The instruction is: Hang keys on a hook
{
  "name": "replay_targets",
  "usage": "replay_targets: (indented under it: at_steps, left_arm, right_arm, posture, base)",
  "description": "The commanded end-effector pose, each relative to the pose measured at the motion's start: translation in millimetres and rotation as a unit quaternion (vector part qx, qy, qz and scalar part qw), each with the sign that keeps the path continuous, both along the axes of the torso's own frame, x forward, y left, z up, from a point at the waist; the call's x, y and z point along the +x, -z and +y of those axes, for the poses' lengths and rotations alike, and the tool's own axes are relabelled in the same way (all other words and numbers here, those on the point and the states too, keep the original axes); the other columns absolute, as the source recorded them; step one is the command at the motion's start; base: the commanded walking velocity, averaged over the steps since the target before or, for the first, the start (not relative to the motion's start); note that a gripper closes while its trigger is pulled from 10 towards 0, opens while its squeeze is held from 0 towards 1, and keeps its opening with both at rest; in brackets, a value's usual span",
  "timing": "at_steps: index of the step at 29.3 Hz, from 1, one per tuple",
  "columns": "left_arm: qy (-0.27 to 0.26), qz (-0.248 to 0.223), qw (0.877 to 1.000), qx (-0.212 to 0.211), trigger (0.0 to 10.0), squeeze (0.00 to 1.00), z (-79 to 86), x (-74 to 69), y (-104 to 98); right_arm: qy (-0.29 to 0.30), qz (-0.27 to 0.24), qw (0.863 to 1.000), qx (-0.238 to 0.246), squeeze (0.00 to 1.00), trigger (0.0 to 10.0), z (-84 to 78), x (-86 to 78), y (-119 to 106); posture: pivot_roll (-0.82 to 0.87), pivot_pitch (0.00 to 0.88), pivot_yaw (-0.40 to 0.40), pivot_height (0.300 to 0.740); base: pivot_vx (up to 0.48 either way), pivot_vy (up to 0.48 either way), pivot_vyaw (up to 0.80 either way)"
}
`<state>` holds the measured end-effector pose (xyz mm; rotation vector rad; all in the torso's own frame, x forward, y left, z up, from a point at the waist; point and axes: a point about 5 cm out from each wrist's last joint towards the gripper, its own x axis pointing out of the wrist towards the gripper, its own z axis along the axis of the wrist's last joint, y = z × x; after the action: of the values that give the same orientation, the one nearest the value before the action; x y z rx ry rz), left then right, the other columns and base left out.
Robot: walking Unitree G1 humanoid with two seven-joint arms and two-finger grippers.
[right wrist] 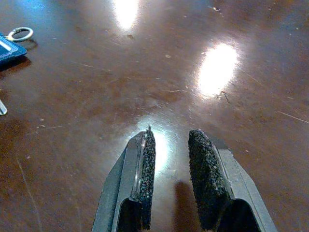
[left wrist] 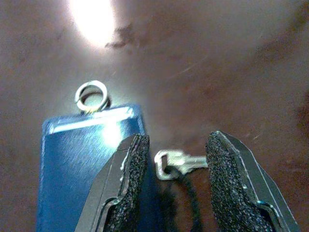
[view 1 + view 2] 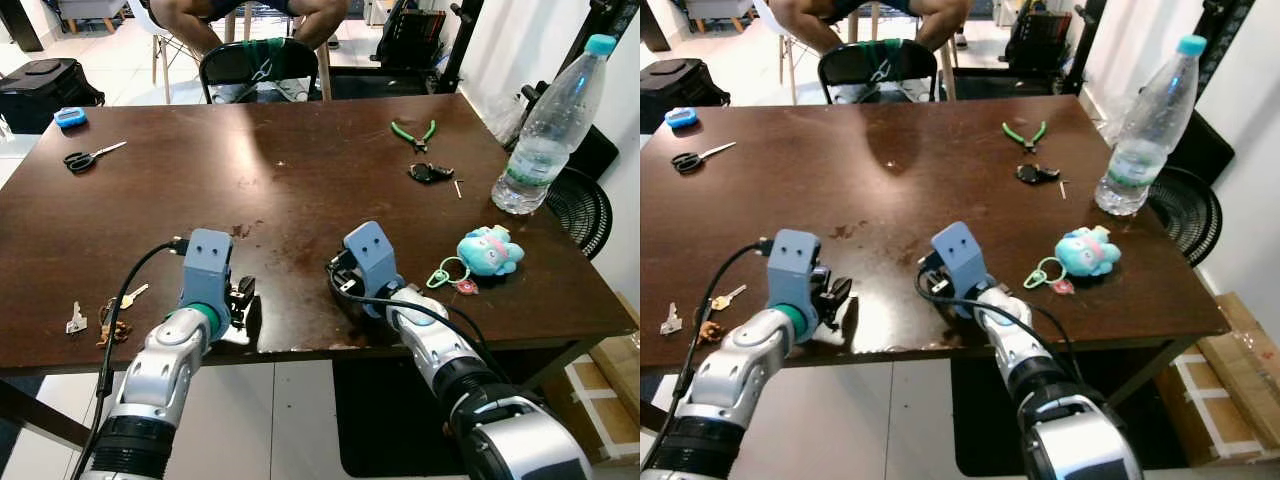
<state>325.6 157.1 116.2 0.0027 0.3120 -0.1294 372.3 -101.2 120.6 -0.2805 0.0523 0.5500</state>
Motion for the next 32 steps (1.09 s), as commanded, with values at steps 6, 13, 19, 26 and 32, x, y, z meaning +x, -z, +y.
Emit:
replay_targets:
  at_steps: [6,13,19,26,32]
  left_arm:
    - [0.007,0.003,1.000,0.011,10.0,0.00,13.2,-21.4,-1.2]
    - [0.007,0.005,1.000,0.016,10.0,0.00,18.3,-36.1,-4.0]
    - [0.001,0.006,1.000,0.017,10.0,0.00,21.0,-40.4,-3.9]
    - [-0.026,0.008,0.999,0.029,10.0,0.00,28.2,-38.2,-2.1]
    - [-0.016,0.008,0.999,0.027,10.0,0.00,16.2,-26.2,-2.9]
  right_arm:
    - [-0.004,0.001,1.000,0.013,0.00,10.0,3.2,-0.7,0.5]
    - [-0.011,0.002,1.000,0.013,0.00,10.0,6.1,-1.0,0.4]
    - [-0.013,0.002,1.000,0.012,0.00,10.0,6.5,-0.9,0.2]
    - [-0.013,0.003,1.000,0.011,0.00,10.0,6.0,-1.0,0.8]
    - [-0.014,0.002,1.000,0.011,0.00,10.0,6.8,-0.6,0.1]
  posture:
    - [0.02,0.073,0.103,0.740]
    - [0.03,0.072,0.089,0.740]
    - [0.03,0.074,0.087,0.740]
    - [0.03,0.074,0.086,0.740]
    - [0.02,0.072,0.087,0.740]
  base:
    - [0.000,0.000,0.00]
    - [0.000,0.000,0.00]
    - [0.000,0.000,0.00]
    - [0.000,0.000,0.00]
    - [0.000,0.000,0.00]
